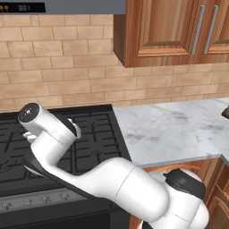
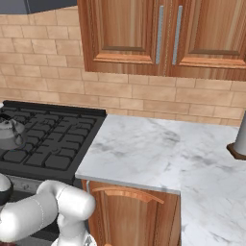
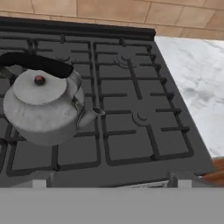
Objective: The kettle is done boiling. Turn off the stove, then wait for 300 timesteps before moving the kettle to the dining table.
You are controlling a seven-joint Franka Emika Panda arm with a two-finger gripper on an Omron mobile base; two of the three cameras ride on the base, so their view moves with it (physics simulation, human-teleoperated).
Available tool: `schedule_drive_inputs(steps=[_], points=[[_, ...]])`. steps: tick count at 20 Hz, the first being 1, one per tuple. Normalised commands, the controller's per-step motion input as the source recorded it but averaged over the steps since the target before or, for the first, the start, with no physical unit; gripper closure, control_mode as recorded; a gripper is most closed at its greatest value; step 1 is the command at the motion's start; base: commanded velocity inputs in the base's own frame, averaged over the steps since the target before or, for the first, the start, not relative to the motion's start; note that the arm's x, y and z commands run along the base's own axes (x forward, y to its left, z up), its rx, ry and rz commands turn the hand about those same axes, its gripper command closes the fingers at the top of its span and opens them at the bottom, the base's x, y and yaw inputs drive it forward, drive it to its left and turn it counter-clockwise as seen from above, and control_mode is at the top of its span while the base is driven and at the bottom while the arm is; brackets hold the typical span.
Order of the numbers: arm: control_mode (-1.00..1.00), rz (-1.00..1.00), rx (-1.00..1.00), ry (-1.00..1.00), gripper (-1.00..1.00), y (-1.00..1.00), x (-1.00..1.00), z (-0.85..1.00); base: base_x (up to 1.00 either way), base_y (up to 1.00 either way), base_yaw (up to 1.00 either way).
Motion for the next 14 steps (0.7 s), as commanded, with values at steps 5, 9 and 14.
schedule_drive_inputs(steps=[5,9,14], points=[[-1.0,0.14,-0.01,0.06,-1.0,0.0,0.16,0.0,0.0,0.0,0.0],[-1.0,0.15,0.0,0.01,-1.0,-0.05,0.09,0.0,0.0,0.0,0.0],[-1.0,0.1,0.0,0.0,-1.0,-0.14,0.0,0.0,0.0,0.0,0.0]])
